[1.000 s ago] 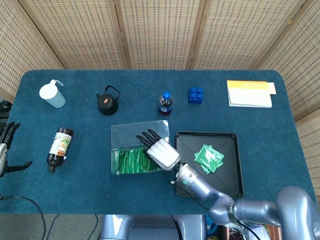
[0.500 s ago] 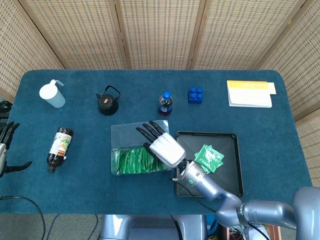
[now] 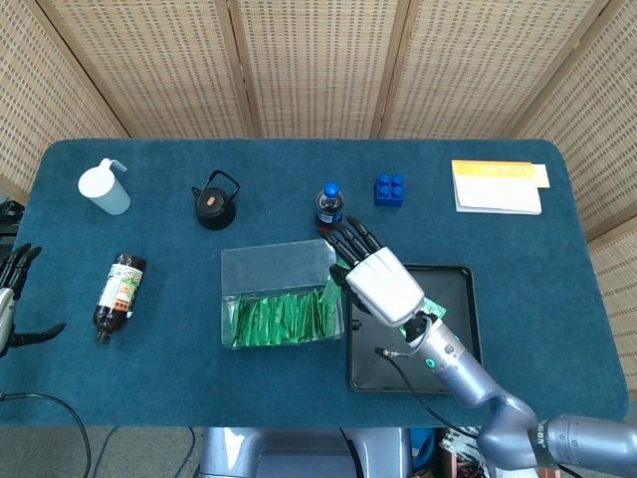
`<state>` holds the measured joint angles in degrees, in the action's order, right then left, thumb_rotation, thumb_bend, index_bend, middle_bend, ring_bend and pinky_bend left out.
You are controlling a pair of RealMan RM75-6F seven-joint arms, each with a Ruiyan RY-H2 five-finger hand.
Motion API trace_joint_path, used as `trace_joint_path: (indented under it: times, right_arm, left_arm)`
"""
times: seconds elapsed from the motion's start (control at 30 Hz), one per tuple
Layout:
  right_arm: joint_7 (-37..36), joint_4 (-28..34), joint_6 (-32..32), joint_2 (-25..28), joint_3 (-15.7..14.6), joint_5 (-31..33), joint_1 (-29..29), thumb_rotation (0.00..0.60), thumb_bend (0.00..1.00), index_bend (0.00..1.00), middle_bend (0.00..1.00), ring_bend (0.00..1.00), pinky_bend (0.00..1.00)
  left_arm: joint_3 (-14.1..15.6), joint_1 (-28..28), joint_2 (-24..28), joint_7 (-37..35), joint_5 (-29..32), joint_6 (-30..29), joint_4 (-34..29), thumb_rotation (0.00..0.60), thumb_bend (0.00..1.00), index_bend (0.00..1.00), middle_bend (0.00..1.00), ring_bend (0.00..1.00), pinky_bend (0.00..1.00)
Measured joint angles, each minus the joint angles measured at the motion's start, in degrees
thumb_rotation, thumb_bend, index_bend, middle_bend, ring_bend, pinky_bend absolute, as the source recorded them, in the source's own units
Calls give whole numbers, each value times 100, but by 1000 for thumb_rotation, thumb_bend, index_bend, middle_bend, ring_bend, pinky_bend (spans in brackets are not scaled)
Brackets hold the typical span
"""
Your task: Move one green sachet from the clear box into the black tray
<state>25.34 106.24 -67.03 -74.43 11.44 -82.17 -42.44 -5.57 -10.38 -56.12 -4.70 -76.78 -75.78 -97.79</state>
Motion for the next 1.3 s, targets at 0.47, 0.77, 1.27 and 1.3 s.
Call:
trace_joint_path:
  times: [0.47, 0.77, 1.27, 1.3]
  right_arm:
    - [-1135, -671, -714, 520, -954, -798, 1069, 600, 619, 642, 152, 0, 0]
    - [-1257, -1059, -596, 492, -1249, -943, 1307, 600, 321, 2, 0, 0, 0]
    - [-1188, -709, -1857, 761, -1085, -993, 2161, 600, 0, 0, 0, 0, 0]
    - [-1190, -712, -1971, 741, -1093, -981, 2269, 600, 0, 0, 0, 0, 0]
  left_arm:
    - [55, 52, 19, 36, -150, -117, -81, 600, 96, 0, 0, 0, 0]
    - [94, 105, 9, 127, -245, -234, -126, 600, 96, 0, 0, 0, 0]
    - [133, 129, -68, 277, -299, -283, -103, 600, 96, 0, 0, 0, 0]
    - [139, 134, -87, 294, -317, -302, -96, 600, 96, 0, 0, 0, 0]
